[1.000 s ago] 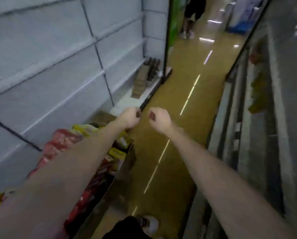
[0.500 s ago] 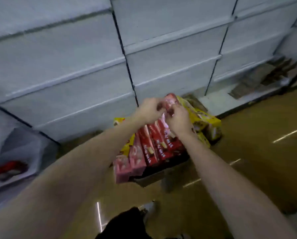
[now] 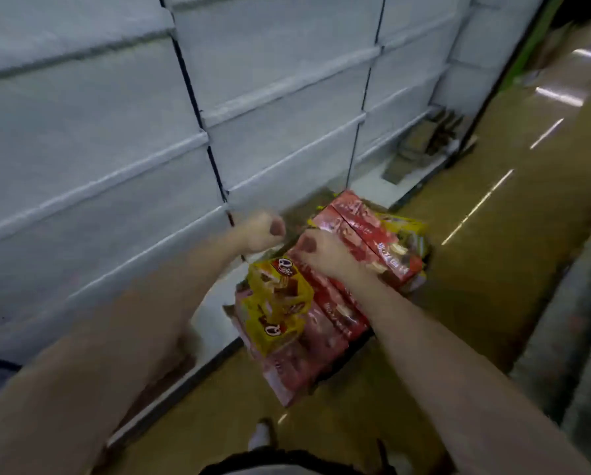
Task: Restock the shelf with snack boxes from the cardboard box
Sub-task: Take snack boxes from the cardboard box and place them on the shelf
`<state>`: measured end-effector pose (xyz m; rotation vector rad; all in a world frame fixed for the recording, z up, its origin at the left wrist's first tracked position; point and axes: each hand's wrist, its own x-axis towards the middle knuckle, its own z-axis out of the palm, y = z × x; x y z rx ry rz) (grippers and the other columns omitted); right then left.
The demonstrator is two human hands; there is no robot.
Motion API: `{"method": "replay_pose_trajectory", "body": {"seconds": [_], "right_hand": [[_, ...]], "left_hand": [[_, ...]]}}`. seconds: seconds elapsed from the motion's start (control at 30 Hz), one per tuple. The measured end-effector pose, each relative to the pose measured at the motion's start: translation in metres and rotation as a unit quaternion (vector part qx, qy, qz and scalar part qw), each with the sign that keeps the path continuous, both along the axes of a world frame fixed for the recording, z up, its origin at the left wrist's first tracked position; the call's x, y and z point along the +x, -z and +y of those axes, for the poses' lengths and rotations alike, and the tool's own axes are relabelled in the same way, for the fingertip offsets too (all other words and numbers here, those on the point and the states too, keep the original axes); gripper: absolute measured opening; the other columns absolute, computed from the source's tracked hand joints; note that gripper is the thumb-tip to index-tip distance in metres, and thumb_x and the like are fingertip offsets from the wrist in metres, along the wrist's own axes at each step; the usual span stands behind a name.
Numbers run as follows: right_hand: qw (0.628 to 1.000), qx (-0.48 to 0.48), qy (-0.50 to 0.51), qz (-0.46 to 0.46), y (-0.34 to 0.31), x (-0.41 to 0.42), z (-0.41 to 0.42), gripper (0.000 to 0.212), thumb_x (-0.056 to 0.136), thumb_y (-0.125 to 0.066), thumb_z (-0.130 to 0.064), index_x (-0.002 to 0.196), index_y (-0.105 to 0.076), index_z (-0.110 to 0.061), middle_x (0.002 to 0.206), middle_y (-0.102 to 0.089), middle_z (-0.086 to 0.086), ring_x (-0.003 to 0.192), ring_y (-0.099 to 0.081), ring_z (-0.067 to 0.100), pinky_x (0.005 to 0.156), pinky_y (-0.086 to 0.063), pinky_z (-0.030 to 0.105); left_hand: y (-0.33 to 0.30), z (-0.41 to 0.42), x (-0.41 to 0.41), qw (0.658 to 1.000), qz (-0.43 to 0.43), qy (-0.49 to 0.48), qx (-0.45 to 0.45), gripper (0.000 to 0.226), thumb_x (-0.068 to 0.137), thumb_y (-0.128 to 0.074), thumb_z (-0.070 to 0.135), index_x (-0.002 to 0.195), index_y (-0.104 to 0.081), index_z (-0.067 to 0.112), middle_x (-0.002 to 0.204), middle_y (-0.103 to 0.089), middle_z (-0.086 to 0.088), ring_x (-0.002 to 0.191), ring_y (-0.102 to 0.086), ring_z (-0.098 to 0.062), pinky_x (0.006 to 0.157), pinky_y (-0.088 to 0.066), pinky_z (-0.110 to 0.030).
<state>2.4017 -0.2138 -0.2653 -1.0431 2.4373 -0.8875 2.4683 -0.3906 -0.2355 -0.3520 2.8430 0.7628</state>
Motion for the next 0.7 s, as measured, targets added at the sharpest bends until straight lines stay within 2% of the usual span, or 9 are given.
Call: {"method": "replay_pose_trajectory", "body": {"seconds": [0.1, 0.2, 0.27, 0.3, 0.37, 0.47, 0.53, 0.63, 0.7], "right_hand": [[0.999, 0.015, 0.052, 0.005, 0.002, 0.019, -0.002, 0.011, 0.085, -0.069, -0.02, 0.092, -0.072, -0.013, 0.093, -0.071, 0.005, 0.088, -0.066, 0.022, 0.076, -0.05, 0.031], [0.994, 0.049, 0.098, 0.007, 0.005, 0.042, 0.005, 0.026, 0.087, -0.068, -0.028, 0.105, -0.066, -0.01, 0.1, -0.067, 0.009, 0.093, -0.063, 0.028, 0.08, -0.05, 0.04], [0.991, 0.074, 0.11, -0.009, 0.005, 0.054, 0.01, 0.028, 0.085, -0.07, -0.028, 0.103, -0.065, -0.007, 0.094, -0.064, 0.012, 0.092, -0.059, 0.03, 0.077, -0.046, 0.038], [0.989, 0.081, 0.12, -0.018, 0.003, 0.061, 0.013, 0.018, 0.083, -0.07, -0.03, 0.09, -0.063, -0.015, 0.084, -0.061, 0.009, 0.086, -0.057, 0.029, 0.072, -0.044, 0.036], [0.986, 0.086, 0.137, -0.03, 0.004, 0.069, 0.019, 0.027, 0.085, -0.069, -0.031, 0.077, -0.043, -0.029, 0.073, -0.053, 0.004, 0.08, -0.052, 0.025, 0.069, -0.039, 0.033], [0.979, 0.121, 0.164, -0.033, 0.006, 0.081, 0.022, 0.021, 0.091, -0.063, -0.032, 0.093, -0.051, -0.016, 0.104, -0.059, 0.019, 0.097, -0.059, 0.035, 0.072, -0.041, 0.033], [0.975, 0.124, 0.183, -0.025, 0.01, 0.089, 0.022, 0.031, 0.09, -0.062, -0.031, 0.109, -0.053, -0.008, 0.112, -0.057, 0.021, 0.102, -0.059, 0.038, 0.071, -0.038, 0.033], [0.964, 0.105, 0.243, -0.034, 0.01, 0.109, 0.024, 0.052, 0.088, -0.063, -0.03, 0.132, -0.047, -0.006, 0.125, -0.053, 0.021, 0.113, -0.055, 0.038, 0.081, -0.045, 0.036], [0.957, 0.081, 0.272, -0.051, 0.009, 0.125, 0.022, 0.053, 0.086, -0.06, -0.036, 0.128, -0.053, -0.005, 0.12, -0.06, 0.017, 0.11, -0.059, 0.036, 0.08, -0.048, 0.036]], "left_hand": [[0.017, -0.011, 0.003, 0.999, 0.002, 0.05, 0.013, 0.011, 0.086, -0.068, 0.011, 0.095, -0.07, 0.005, 0.089, -0.068, -0.01, 0.081, -0.061, -0.023, 0.072, -0.049, -0.031], [0.026, -0.012, 0.011, 0.995, -0.029, 0.091, 0.014, 0.022, 0.088, -0.07, 0.033, 0.094, -0.07, 0.011, 0.095, -0.07, -0.008, 0.087, -0.065, -0.024, 0.081, -0.053, -0.04], [0.025, -0.007, 0.018, 0.99, -0.097, 0.101, 0.003, 0.043, 0.087, -0.064, 0.056, 0.083, -0.065, 0.014, 0.087, -0.065, -0.006, 0.076, -0.062, -0.02, 0.071, -0.052, -0.035], [0.026, -0.006, 0.02, 0.987, -0.124, 0.106, 0.008, 0.053, 0.083, -0.06, 0.068, 0.074, -0.06, 0.016, 0.08, -0.062, -0.005, 0.065, -0.059, -0.017, 0.062, -0.049, -0.032], [0.028, 0.0, 0.026, 0.984, -0.147, 0.097, 0.037, 0.06, 0.078, -0.058, 0.076, 0.07, -0.054, 0.017, 0.072, -0.061, -0.005, 0.053, -0.053, -0.012, 0.052, -0.046, -0.028], [0.032, 0.011, 0.035, 0.988, -0.115, 0.071, 0.076, 0.043, 0.083, -0.068, 0.059, 0.069, -0.055, 0.021, 0.078, -0.064, -0.016, 0.055, -0.052, -0.01, 0.044, -0.039, -0.019], [0.034, 0.013, 0.044, 0.988, -0.091, 0.042, 0.116, 0.034, 0.078, -0.076, 0.049, 0.072, -0.06, 0.018, 0.075, -0.064, -0.009, 0.063, -0.057, -0.015, 0.046, -0.04, -0.02], [0.035, 0.012, 0.059, 0.985, -0.064, -0.008, 0.157, 0.029, 0.073, -0.084, 0.038, 0.08, -0.065, 0.018, 0.073, -0.065, -0.002, 0.067, -0.058, -0.015, 0.052, -0.041, -0.022], [0.032, 0.009, 0.069, 0.983, -0.052, -0.043, 0.17, 0.048, 0.065, -0.09, 0.04, 0.096, -0.063, 0.014, 0.083, -0.068, -0.001, 0.072, -0.06, -0.014, 0.056, -0.045, -0.025]]}}
